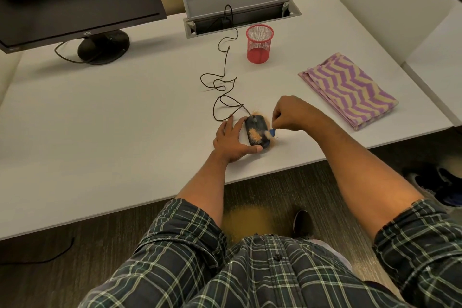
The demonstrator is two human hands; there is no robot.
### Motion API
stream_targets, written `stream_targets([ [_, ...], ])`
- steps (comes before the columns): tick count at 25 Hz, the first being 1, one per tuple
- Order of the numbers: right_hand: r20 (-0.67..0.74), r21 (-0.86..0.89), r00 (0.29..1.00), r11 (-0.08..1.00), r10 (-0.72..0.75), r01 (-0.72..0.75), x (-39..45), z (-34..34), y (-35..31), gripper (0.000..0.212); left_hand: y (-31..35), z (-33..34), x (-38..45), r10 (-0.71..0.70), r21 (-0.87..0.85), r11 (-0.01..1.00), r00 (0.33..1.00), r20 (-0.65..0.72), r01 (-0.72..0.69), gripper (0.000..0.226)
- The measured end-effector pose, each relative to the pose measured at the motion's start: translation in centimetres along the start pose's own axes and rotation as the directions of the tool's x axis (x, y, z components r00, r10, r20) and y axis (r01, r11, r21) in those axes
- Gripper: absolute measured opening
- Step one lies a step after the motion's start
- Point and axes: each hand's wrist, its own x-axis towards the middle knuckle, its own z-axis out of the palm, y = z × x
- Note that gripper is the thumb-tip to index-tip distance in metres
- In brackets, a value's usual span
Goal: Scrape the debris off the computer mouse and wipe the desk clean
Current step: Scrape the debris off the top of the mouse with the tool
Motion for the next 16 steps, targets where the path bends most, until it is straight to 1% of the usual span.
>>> stream_targets([
  [2,-0.029,-0.011,1.0,1.0,0.011,-0.012,-0.1,-0.3,0.1,0.015,0.0,0.0,0.0,-0.002,0.011,1.0,1.0,0.003,0.002,0.113],
  [4,-0.089,0.054,0.995,0.997,-0.041,0.046,-0.3,-0.6,-0.3,0.014,0.1,-0.1,0.0,-0.003,0.016,1.0,1.0,0.007,0.003,0.113],
  [5,-0.094,0.078,0.993,0.994,-0.066,0.074,-0.5,-0.7,-0.5,0.014,0.1,-0.1,0.0,-0.002,0.016,1.0,1.0,0.006,0.002,0.113],
  [7,-0.042,0.085,0.996,0.993,-0.077,0.081,-0.7,-0.6,-0.6,0.014,0.1,-0.1,0.0,0.0,0.01,1.0,1.0,0.002,0.0,0.113],
  [9,0.02,0.017,0.999,0.999,-0.038,0.038,-0.9,-0.4,-0.4,0.013,0.1,0.0,0.0,0.003,0.004,1.0,1.0,0.001,-0.003,0.112],
  [11,-0.002,-0.016,1.0,1.0,-0.022,0.022,-0.9,-0.5,-0.1,0.014,0.1,0.0,-0.1,0.005,0.004,1.0,1.0,-0.002,-0.005,0.112],
  [14,-0.098,0.125,0.992,0.988,-0.076,0.088,-1.2,-0.7,-0.3,0.013,0.0,0.0,0.0,0.004,0.022,1.0,1.0,-0.008,-0.004,0.113],
  [16,-0.108,0.166,0.989,0.979,-0.102,0.119,-1.4,-0.3,-0.4,0.015,0.0,0.0,0.0,0.004,0.033,0.999,1.0,-0.009,-0.004,0.113],
])
